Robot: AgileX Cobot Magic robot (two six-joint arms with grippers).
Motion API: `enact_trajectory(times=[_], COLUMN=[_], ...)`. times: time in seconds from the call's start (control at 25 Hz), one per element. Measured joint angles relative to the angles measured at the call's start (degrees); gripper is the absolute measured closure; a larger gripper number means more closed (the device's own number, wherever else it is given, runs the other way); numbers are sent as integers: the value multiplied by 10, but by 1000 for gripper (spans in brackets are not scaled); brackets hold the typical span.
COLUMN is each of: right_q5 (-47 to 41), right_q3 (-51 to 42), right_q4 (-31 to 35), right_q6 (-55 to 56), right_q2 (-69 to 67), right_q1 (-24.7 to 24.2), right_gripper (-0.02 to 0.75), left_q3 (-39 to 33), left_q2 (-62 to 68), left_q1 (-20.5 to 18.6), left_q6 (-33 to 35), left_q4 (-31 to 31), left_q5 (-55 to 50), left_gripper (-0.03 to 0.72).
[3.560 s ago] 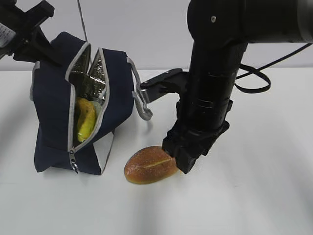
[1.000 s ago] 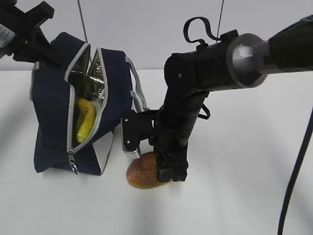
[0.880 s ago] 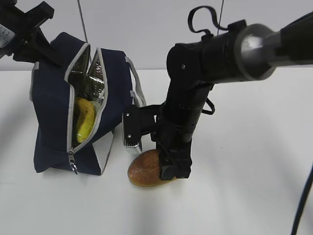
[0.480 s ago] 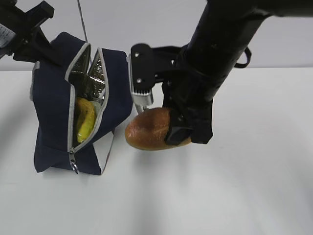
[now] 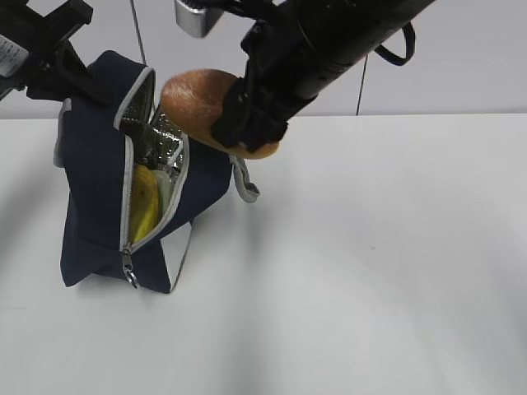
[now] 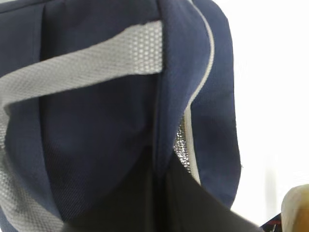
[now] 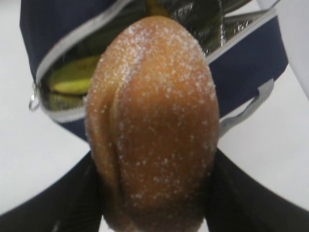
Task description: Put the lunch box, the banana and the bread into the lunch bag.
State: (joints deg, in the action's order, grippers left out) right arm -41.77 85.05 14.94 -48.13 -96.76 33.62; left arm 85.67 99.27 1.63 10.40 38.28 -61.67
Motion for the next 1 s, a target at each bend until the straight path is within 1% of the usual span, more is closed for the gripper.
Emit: enact_trajectory(times=[0.12,0.4,0.48,0.6,0.88,1.0], right_q5=[51,160,169,173,175,176], right_q3=[4,14,21,36,59,64], right_q4=[73,280,313,335,338,338], right_q6=[5,5,5,5,-33,-36], right_q2=[-18,-90,-115,-151,-201,-218], right_q1=[0,0,0,0,0,0], right_gripper=[335,335,335,335,332,299], left_q3=[0,0,0,0,0,0], left_q2=[0,0,0,0,0,0], left_q1=[0,0,0,0,0,0], left_q6=[0,0,0,0,0,0], left_q4=[1,2,3,3,3,3], left_q5=[0,0,0,0,0,-1], left_gripper=[691,691,691,691,691,691])
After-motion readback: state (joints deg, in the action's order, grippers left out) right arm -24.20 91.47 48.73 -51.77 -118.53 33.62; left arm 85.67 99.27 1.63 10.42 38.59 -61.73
